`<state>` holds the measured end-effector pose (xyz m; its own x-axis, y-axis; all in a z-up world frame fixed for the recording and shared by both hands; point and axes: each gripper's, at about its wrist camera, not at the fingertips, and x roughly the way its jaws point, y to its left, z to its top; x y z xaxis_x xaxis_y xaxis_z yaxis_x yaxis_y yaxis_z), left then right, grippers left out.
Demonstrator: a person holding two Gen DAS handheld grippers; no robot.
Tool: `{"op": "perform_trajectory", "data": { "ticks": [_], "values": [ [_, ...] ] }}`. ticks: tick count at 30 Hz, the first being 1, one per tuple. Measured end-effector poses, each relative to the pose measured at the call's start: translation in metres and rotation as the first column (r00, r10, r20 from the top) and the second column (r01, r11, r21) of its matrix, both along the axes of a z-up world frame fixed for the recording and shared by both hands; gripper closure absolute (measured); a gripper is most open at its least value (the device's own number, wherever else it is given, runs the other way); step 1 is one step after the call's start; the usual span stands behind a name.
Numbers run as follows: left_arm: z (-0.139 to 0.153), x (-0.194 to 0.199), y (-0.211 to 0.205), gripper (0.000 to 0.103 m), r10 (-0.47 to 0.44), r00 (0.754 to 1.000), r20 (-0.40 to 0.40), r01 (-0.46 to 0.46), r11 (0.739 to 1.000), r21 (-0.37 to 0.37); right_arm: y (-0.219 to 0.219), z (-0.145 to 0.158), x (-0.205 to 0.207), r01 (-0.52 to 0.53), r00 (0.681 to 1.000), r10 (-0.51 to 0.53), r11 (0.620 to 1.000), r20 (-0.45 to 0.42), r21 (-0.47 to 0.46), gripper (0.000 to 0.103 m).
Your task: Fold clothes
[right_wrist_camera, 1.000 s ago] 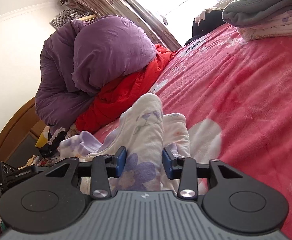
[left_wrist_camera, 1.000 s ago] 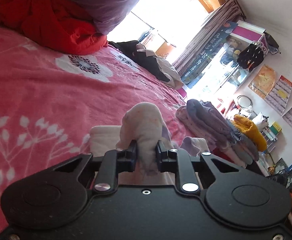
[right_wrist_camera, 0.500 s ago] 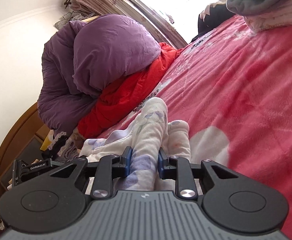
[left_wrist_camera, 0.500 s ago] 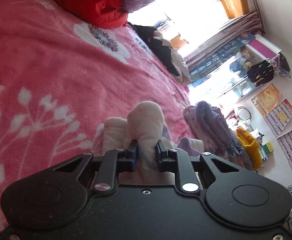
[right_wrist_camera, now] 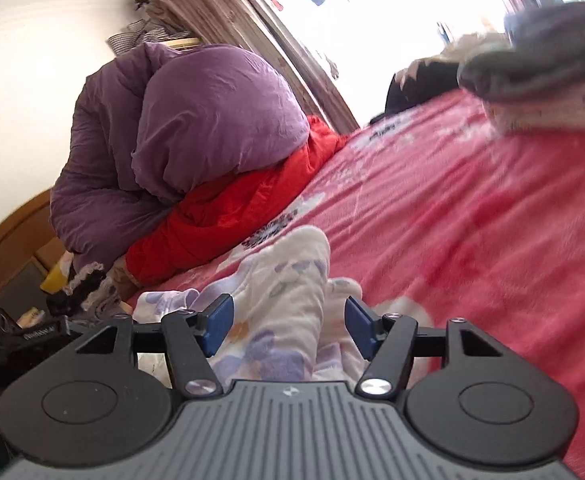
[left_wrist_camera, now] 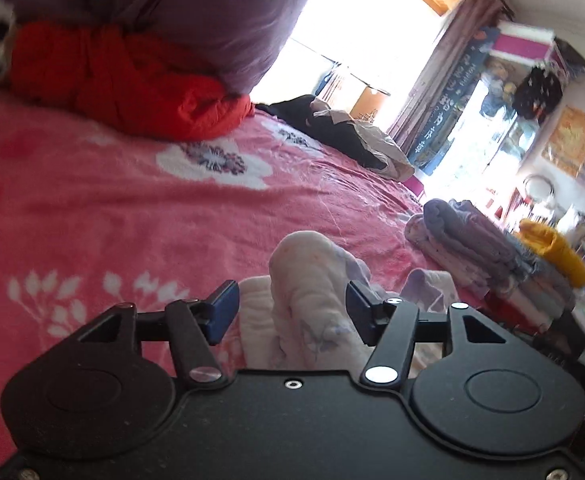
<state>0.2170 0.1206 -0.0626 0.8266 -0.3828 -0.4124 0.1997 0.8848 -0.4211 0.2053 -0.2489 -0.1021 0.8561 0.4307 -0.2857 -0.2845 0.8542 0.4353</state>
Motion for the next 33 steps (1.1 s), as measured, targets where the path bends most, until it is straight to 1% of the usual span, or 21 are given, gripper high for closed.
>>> {"op": "perform_trajectory", "data": {
  "ticks": [2, 3, 6, 7, 10, 12, 13, 16, 17, 18, 20, 21, 23, 24, 26, 29, 31, 33],
  "values": [
    [0.006, -0.012, -0.009, 0.045, -0.059, 0.997, 0.057, 0.055, 0.996, 0.068, 0.007, 0.012, -0.015, 0.006, 0.998, 0.002, 0.994, 0.07, -0.113, 0.041],
    [0.009, -0.017, -0.014, 0.045, -0.104, 0.991, 0.083, 0.098, 0.992, 0.08, 0.01, 0.016, -0.021, 0.003, 0.995, 0.013, 0.987, 0.098, -0.159, 0.041],
    [0.007, -0.019, -0.034, 0.045, -0.218, 0.97, 0.104, 0.204, 0.97, 0.129, 0.024, 0.023, -0.037, -0.059, 0.983, 0.104, 0.959, 0.149, -0.279, 0.041],
    [0.001, -0.015, -0.043, 0.045, -0.243, 0.966, 0.088, 0.227, 0.96, 0.163, 0.03, 0.024, -0.039, -0.095, 0.977, 0.148, 0.946, 0.151, -0.31, 0.041],
    [-0.02, 0.003, -0.062, 0.045, -0.261, 0.963, 0.061, 0.238, 0.937, 0.256, 0.045, 0.014, -0.033, -0.145, 0.977, 0.193, 0.919, 0.096, -0.366, 0.04],
    [-0.027, 0.014, -0.067, 0.045, -0.279, 0.957, 0.084, 0.242, 0.922, 0.301, 0.043, 0.005, -0.022, -0.15, 0.982, 0.178, 0.94, 0.067, -0.305, 0.04],
    [-0.03, 0.018, -0.067, 0.045, -0.283, 0.956, 0.078, 0.249, 0.922, 0.297, 0.041, 0.001, -0.015, -0.147, 0.984, 0.168, 0.951, 0.054, -0.272, 0.04],
    [-0.037, 0.029, -0.066, 0.045, -0.296, 0.953, 0.06, 0.268, 0.92, 0.286, 0.044, -0.007, -0.001, -0.146, 0.984, 0.169, 0.947, 0.055, -0.287, 0.04],
    [-0.039, 0.029, -0.067, 0.045, -0.308, 0.95, 0.057, 0.277, 0.91, 0.31, 0.044, -0.01, 0.002, -0.153, 0.984, 0.173, 0.946, 0.044, -0.285, 0.039],
    [-0.042, 0.028, -0.071, 0.045, -0.321, 0.945, 0.057, 0.283, 0.893, 0.351, 0.044, -0.013, 0.005, -0.163, 0.983, 0.179, 0.946, 0.032, -0.28, 0.039],
    [-0.05, 0.026, -0.079, 0.045, -0.341, 0.939, 0.051, 0.288, 0.857, 0.428, 0.049, -0.019, 0.007, -0.182, 0.98, 0.197, 0.935, 0.02, -0.304, 0.039],
    [-0.055, 0.025, -0.08, 0.045, -0.345, 0.937, 0.055, 0.286, 0.847, 0.448, 0.053, -0.022, 0.008, -0.188, 0.979, 0.203, 0.925, 0.013, -0.33, 0.039],
    [-0.061, 0.031, -0.081, 0.045, -0.333, 0.942, 0.04, 0.284, 0.856, 0.433, 0.062, -0.027, 0.009, -0.192, 0.978, 0.208, 0.903, 0.0, -0.385, 0.038],
    [-0.058, 0.03, -0.08, 0.045, -0.328, 0.944, 0.045, 0.279, 0.86, 0.427, 0.065, -0.03, 0.01, -0.191, 0.978, 0.207, 0.894, -0.005, -0.405, 0.038],
    [-0.052, 0.027, -0.078, 0.044, -0.318, 0.946, 0.056, 0.268, 0.869, 0.416, 0.065, -0.035, 0.014, -0.197, 0.979, 0.205, 0.895, -0.023, -0.4, 0.038],
    [-0.044, 0.023, -0.076, 0.044, -0.304, 0.95, 0.072, 0.252, 0.882, 0.399, 0.066, -0.035, 0.014, -0.196, 0.979, 0.202, 0.894, -0.027, -0.403, 0.038],
    [-0.037, 0.02, -0.074, 0.044, -0.293, 0.952, 0.084, 0.239, 0.89, 0.388, 0.065, -0.027, 0.009, -0.181, 0.981, 0.194, 0.899, -0.009, -0.398, 0.038],
    [-0.019, 0.006, -0.07, 0.045, -0.28, 0.951, 0.131, 0.213, 0.901, 0.378, 0.058, -0.012, -0.002, -0.154, 0.983, 0.178, 0.918, 0.034, -0.366, 0.038]
  ]
}}
